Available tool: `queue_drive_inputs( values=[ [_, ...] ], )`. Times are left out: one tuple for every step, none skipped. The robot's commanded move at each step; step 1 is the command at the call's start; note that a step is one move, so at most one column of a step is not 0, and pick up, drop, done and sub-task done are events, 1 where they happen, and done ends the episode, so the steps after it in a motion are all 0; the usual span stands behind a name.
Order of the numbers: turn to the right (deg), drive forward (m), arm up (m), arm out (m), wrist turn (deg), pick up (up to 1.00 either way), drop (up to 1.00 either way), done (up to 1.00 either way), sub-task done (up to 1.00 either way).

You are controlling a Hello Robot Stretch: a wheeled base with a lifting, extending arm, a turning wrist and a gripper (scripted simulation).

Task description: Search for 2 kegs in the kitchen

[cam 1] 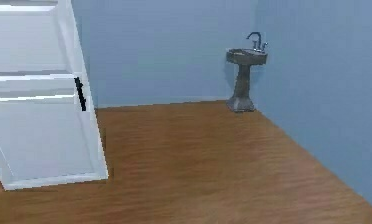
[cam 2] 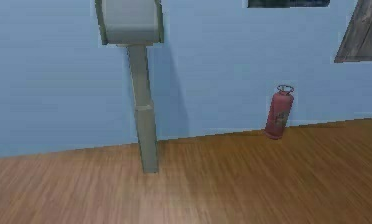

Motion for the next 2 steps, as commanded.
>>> queue_drive_inputs(
  values=[
    [0.0,0.25,0.0,0.0,0.0,0.0,0.0,0.0,0.0],
    [-45.0,0.0,0.0,0.0,0.0,0.0,0.0,0.0,0.0]
  ],
)
